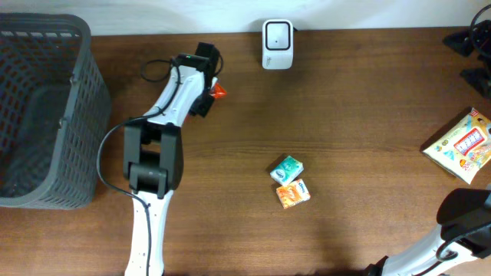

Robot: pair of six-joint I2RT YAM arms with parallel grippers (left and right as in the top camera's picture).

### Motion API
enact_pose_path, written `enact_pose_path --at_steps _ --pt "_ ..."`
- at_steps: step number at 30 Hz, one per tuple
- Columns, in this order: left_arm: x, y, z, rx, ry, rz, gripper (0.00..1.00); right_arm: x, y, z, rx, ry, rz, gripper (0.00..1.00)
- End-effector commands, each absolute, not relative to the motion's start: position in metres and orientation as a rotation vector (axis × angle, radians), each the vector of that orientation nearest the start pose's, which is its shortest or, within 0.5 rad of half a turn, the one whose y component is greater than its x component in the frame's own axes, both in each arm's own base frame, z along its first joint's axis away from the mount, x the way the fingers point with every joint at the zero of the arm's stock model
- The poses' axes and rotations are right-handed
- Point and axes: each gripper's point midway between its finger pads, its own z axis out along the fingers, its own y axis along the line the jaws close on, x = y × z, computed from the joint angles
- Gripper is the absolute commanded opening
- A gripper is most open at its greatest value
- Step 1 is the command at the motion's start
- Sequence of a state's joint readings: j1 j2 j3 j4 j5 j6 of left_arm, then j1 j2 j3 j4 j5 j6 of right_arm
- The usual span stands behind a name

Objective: Scan the item barcode
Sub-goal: 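Hold the red bag up in front of the scanner with the left gripper, then drop the red bag on the table center and raise the left gripper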

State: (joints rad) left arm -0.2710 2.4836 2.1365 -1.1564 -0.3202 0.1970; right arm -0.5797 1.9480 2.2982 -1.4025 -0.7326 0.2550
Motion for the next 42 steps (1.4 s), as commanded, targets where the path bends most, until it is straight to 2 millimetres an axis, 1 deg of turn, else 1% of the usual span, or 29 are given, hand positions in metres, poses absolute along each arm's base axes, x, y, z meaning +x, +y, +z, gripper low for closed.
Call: enact_pose_path --at_steps 1,2,4,5,7,9,11,12,13,14,15,17,19,22,24,25,26,28,29,30,31,33,36,37,38,39,40,41,42 --pt "0.495 -0.158 0.051 0.686 2.91 -0.063 0.0 0.421 -0.135 0.324 0.737 2.297 0.826 0.99" --pt "0.494 -0.18 0.072 0.696 2.871 -0.25 0.0 0.421 -0.135 0.324 0.737 2.297 0.826 0.98" --pt "0.491 -0.207 0.105 0.706 2.799 -0.505 0.0 0.421 -0.135 0.324 0.737 2.297 0.826 0.98" --pt "0.489 -0.219 0.126 0.69 2.758 -0.639 0.0 0.421 -0.134 0.324 0.737 2.297 0.826 0.98" --pt "0.484 -0.232 0.152 0.665 2.708 -0.818 0.0 0.421 -0.134 0.324 0.737 2.297 0.826 0.98" --pt "0.476 -0.24 0.17 0.663 2.67 -0.965 0.0 0.421 -0.134 0.324 0.737 2.297 0.826 0.98" --pt "0.468 -0.244 0.179 0.649 2.659 -1.095 0.0 0.421 -0.134 0.324 0.737 2.297 0.826 0.98" --pt "0.463 -0.243 0.18 0.617 2.68 -1.137 0.0 0.421 -0.134 0.324 0.737 2.297 0.826 0.99" --pt "0.458 -0.239 0.177 0.547 2.742 -1.154 0.0 0.421 -0.134 0.324 0.737 2.297 0.826 0.98" --pt "0.447 -0.234 0.173 0.491 2.816 -1.176 0.0 0.421 -0.135 0.324 0.737 2.297 0.826 0.98" --pt "0.439 -0.234 0.172 0.474 2.852 -1.202 0.0 0.421 -0.135 0.324 0.737 2.297 0.826 0.98" --pt "0.427 -0.239 0.171 0.459 2.891 -1.265 0.0 0.421 -0.135 0.324 0.737 2.297 0.826 0.99" --pt "0.42 -0.245 0.165 0.467 2.92 -1.281 0.0 0.421 -0.135 0.324 0.737 2.297 0.826 0.98" --pt "0.412 -0.252 0.148 0.479 2.969 -1.282 0.0 0.421 -0.134 0.324 0.737 2.297 0.826 0.99" --pt "0.417 -0.248 0.131 0.479 2.994 -1.198 0.0 0.421 -0.134 0.324 0.737 2.297 0.826 0.98" --pt "0.425 -0.241 0.117 0.434 3.028 -1.084 0.0 0.421 -0.135 0.324 0.737 2.297 0.826 0.99" --pt "0.44 -0.221 0.1 0.331 3.076 -0.865 0.0 0.421 -0.135 0.324 0.737 2.297 0.826 0.98" --pt "0.458 -0.187 0.084 0.168 3.112 -0.537 0.0 0.421 -0.135 0.324 0.737 2.297 0.826 0.98" --pt "0.463 -0.174 0.084 0.123 3.109 -0.426 0.0 0.421 -0.134 0.324 0.737 2.297 0.826 0.98" --pt "0.466 -0.162 0.089 0.11 3.1 -0.355 0.0 0.421 -0.134 0.324 0.737 2.297 0.826 0.98" --pt "0.467 -0.156 0.095 0.103 3.092 -0.321 0.0 0.421 -0.134 0.324 0.737 2.297 0.826 0.98" --pt "0.469 -0.143 0.113 0.087 3.065 -0.246 0.0 0.421 -0.135 0.324 0.737 2.297 0.826 0.98" --pt "0.466 -0.112 0.153 0.045 3.012 -0.086 0.01 0.421 -0.135 0.324 0.737 2.297 0.826 0.98" --pt "0.465 -0.102 0.168 0.028 2.986 -0.045 0.11 0.421 -0.134 0.324 0.737 2.297 0.826 0.98" --pt "0.464 -0.096 0.177 0.016 2.971 -0.029 0.21 0.421 -0.135 0.324 0.737 2.297 0.826 0.98" --pt "0.464 -0.091 0.186 0.001 2.951 -0.034 0.49 0.421 -0.135 0.324 0.737 2.297 0.826 0.98" --pt "0.464 -0.088 0.191 -0.007 2.941 -0.035 0.77 0.421 -0.134 0.324 0.737 2.297 0.826 0.98" --pt "0.464 -0.086 0.193 -0.013 2.935 -0.036 0.99 0.421 -0.135 0.324 0.737 2.297 0.826 0.99" --pt "0.464 -0.085 0.194 -0.018 2.933 -0.036 0.99 0.421 -0.135 0.324 0.737 2.297 0.826 0.98"
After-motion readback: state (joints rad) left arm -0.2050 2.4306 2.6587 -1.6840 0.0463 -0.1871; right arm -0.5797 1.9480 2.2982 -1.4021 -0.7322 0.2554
